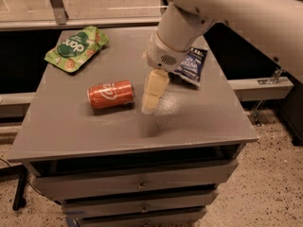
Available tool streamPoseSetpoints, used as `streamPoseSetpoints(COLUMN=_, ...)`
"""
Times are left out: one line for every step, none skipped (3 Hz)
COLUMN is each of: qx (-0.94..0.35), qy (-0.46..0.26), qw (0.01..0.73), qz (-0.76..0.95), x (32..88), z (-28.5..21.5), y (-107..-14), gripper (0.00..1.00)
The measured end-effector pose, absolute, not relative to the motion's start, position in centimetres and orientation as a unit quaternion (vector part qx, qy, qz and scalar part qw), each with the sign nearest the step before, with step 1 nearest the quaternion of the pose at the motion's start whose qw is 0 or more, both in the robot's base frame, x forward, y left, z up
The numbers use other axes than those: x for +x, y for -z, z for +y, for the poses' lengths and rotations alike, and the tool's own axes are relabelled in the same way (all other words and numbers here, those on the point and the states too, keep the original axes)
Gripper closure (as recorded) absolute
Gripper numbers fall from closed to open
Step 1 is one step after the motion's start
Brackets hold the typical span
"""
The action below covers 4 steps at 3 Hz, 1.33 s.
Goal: Knock coke can over
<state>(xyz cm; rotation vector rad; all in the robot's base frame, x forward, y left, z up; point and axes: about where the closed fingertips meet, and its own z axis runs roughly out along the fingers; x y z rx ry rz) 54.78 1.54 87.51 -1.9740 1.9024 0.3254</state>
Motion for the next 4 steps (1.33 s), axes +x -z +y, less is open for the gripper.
streamPoseSetpoints(qx=-0.679, qy=-0.164, qw=0.246, qz=0.671, x=54.2, z=-1.6, y=-89.7, gripper=0.00)
streamPoseSetpoints(qx=-0.645, qy=-0.207, qw=0.308, qz=0.667, x=52.4, z=-6.0, y=-91.3, gripper=0.00)
streamPoseSetpoints(qx=-0.595, qy=-0.243, qw=0.365, qz=0.673, x=49.4, z=-10.5, y=-92.3, gripper=0.00)
streamPoseSetpoints(qx=-0.565, qy=-0.251, qw=0.390, qz=0.683, x=48.3, z=-12.9, y=-93.4, gripper=0.00)
